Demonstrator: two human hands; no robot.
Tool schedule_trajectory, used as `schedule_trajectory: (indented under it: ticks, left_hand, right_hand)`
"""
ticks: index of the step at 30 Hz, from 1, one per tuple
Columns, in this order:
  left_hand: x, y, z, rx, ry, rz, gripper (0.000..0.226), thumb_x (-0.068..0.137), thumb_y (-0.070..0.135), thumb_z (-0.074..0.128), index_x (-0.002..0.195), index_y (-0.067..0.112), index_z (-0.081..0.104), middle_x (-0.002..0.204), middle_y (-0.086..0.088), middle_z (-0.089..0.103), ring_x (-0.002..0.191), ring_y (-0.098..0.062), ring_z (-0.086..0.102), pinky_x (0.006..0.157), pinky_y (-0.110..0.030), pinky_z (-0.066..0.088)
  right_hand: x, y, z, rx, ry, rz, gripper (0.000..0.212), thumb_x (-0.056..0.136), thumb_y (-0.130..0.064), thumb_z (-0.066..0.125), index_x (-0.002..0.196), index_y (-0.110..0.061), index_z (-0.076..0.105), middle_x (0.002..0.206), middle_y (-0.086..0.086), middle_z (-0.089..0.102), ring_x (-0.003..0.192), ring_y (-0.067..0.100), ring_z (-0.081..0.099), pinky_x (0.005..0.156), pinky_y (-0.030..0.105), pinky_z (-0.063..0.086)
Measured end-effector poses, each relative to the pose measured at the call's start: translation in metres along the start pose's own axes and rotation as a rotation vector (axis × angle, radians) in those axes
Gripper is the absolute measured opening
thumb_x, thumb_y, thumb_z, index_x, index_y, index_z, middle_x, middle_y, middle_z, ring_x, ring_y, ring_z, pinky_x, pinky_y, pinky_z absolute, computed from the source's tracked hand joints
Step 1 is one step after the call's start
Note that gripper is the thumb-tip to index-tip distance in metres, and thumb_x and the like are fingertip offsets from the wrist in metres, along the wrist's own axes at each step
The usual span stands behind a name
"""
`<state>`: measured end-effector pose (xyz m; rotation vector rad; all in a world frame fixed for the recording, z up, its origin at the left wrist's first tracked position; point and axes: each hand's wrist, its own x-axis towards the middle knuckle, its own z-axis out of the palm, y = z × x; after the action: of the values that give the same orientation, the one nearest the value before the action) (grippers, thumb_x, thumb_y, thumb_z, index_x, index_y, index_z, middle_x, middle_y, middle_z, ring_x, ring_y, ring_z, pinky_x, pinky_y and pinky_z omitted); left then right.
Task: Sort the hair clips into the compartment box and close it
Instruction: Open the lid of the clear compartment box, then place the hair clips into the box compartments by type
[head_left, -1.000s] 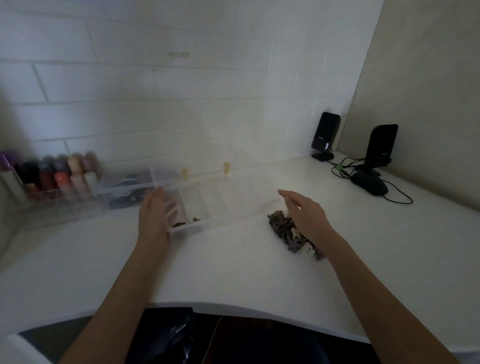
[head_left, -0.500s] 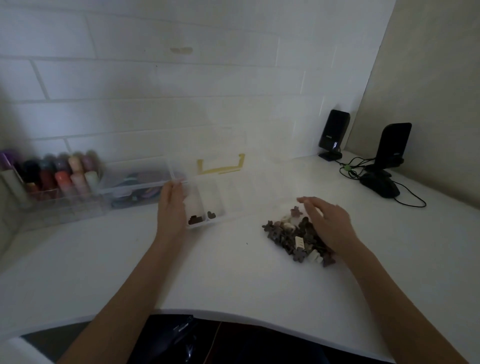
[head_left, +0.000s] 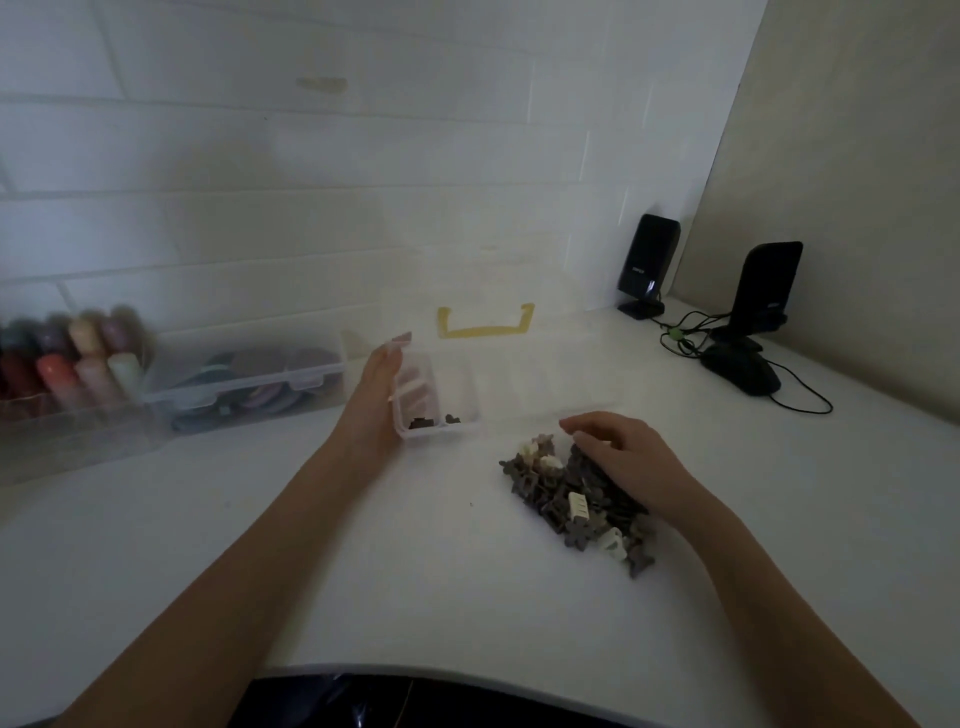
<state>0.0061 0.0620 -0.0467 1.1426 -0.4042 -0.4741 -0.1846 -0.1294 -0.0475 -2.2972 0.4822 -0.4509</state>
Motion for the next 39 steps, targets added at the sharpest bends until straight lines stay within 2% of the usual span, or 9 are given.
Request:
schedule_trajectory:
  ticks: [3, 7, 13, 17, 23, 26, 30, 36, 39]
  left_hand:
    - [0.003, 0.000, -0.009, -0.158, -0.124, -0.092, 0.033, 0.088, 0.030, 0.060, 0.121, 0.026, 0.058, 0.116, -0.006, 0.061, 0.114, -0.031, 0.051, 0.093, -0.042, 0.048]
    - [0.004, 0.000, -0.010, -0.189, -0.226, -0.093, 0.077, 0.057, 0.030, 0.086, 0.127, 0.027, 0.056, 0.126, -0.010, 0.056, 0.120, -0.031, 0.049, 0.106, -0.050, 0.034]
    - [0.002, 0.002, -0.005, -0.152, -0.267, -0.110, 0.061, 0.071, 0.017, 0.065, 0.130, 0.029, 0.054, 0.138, -0.012, 0.052, 0.127, -0.032, 0.049, 0.106, -0.052, 0.036]
    - [-0.001, 0.006, -0.005, -0.093, -0.237, -0.077, 0.053, 0.072, 0.007, 0.051, 0.116, 0.033, 0.063, 0.115, -0.001, 0.065, 0.122, -0.028, 0.053, 0.109, -0.047, 0.033]
    - [-0.005, 0.011, -0.005, -0.049, -0.206, -0.060, 0.056, 0.067, 0.007, 0.050, 0.114, 0.035, 0.062, 0.117, 0.000, 0.060, 0.117, -0.022, 0.056, 0.107, -0.041, 0.033]
    - [-0.006, 0.011, -0.004, -0.039, -0.196, -0.049, 0.059, 0.065, 0.007, 0.049, 0.115, 0.035, 0.062, 0.117, -0.001, 0.061, 0.115, -0.021, 0.057, 0.103, -0.038, 0.036]
    - [-0.007, 0.012, -0.006, -0.056, -0.222, -0.047, 0.066, 0.057, 0.008, 0.054, 0.117, 0.033, 0.062, 0.128, -0.009, 0.057, 0.121, -0.025, 0.053, 0.104, -0.040, 0.035]
    - [-0.004, 0.013, -0.011, -0.012, -0.244, -0.024, 0.068, 0.054, 0.014, 0.058, 0.119, 0.033, 0.061, 0.127, -0.007, 0.058, 0.123, -0.024, 0.054, 0.104, -0.041, 0.036]
    - [-0.006, 0.012, -0.007, -0.038, -0.266, -0.022, 0.069, 0.054, 0.015, 0.060, 0.121, 0.030, 0.060, 0.125, -0.010, 0.059, 0.121, -0.029, 0.052, 0.104, -0.045, 0.033]
  right_hand:
    - [0.006, -0.006, 0.008, -0.043, -0.108, -0.057, 0.021, 0.091, -0.024, 0.056, 0.110, -0.030, 0.063, 0.107, -0.014, 0.065, 0.099, 0.000, 0.058, 0.083, 0.010, 0.042]
    - [0.011, -0.008, 0.022, -0.087, -0.056, -0.135, 0.018, 0.090, -0.023, 0.059, 0.105, -0.029, 0.069, 0.105, -0.014, 0.066, 0.096, 0.002, 0.059, 0.083, 0.015, 0.045]
    - [0.000, -0.017, 0.020, -0.015, 0.068, -0.200, 0.009, 0.082, -0.015, 0.070, 0.084, -0.022, 0.075, 0.085, -0.015, 0.072, 0.077, 0.000, 0.065, 0.073, 0.015, 0.051]
    - [-0.011, -0.029, 0.017, 0.043, 0.101, -0.262, 0.011, 0.082, -0.013, 0.070, 0.083, -0.022, 0.076, 0.080, -0.017, 0.072, 0.073, -0.002, 0.066, 0.069, 0.017, 0.053]
    - [-0.018, -0.052, 0.020, 0.190, 0.208, -0.344, 0.010, 0.078, -0.016, 0.074, 0.088, -0.018, 0.073, 0.076, -0.013, 0.073, 0.073, 0.005, 0.068, 0.070, 0.028, 0.056]
    - [-0.009, -0.069, 0.031, 0.110, 0.195, -0.428, 0.011, 0.082, -0.026, 0.071, 0.088, -0.021, 0.064, 0.087, -0.009, 0.071, 0.085, 0.006, 0.064, 0.076, 0.029, 0.054]
    - [0.017, -0.075, 0.054, -0.293, 0.237, -0.682, 0.007, 0.084, -0.020, 0.060, 0.086, -0.016, 0.066, 0.116, -0.002, 0.066, 0.110, 0.014, 0.049, 0.090, 0.030, 0.041]
    - [0.015, -0.059, 0.055, -0.323, 0.260, -0.646, 0.019, 0.087, -0.026, 0.053, 0.100, -0.022, 0.067, 0.133, -0.002, 0.054, 0.125, 0.017, 0.043, 0.099, 0.040, 0.038]
    - [0.011, -0.067, 0.062, -0.471, 0.260, -0.715, 0.025, 0.089, -0.033, 0.053, 0.111, -0.030, 0.064, 0.145, -0.002, 0.043, 0.137, 0.017, 0.032, 0.110, 0.044, 0.025]
